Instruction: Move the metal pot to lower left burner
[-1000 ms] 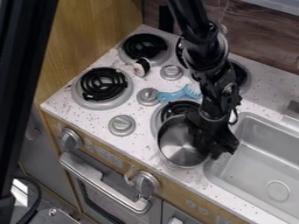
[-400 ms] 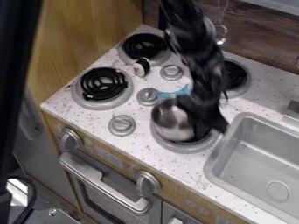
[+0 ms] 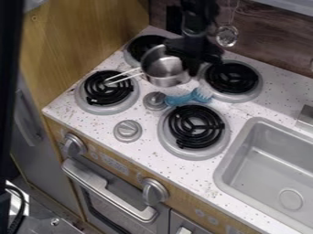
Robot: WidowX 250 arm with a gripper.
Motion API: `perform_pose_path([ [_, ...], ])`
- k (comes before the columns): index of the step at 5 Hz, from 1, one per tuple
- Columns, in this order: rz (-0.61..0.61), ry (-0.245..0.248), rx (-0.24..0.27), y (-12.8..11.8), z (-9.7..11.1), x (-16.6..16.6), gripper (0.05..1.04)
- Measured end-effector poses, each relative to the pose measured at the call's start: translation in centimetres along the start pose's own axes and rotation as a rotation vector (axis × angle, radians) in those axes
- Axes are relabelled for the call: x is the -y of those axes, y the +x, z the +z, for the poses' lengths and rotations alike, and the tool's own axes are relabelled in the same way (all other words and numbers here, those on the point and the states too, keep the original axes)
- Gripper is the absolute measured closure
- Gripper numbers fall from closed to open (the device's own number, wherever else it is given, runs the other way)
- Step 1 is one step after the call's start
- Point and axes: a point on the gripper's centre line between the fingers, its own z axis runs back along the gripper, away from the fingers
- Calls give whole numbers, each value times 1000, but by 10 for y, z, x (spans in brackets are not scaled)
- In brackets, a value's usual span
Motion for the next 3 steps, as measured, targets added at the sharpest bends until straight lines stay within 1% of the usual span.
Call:
perform_pose_path([
  [1, 153, 119, -48, 17, -25, -35, 1013],
  [2, 190, 234, -107, 21, -48, -47, 1014],
  [3, 241, 239, -140, 30, -53, -57, 1014],
])
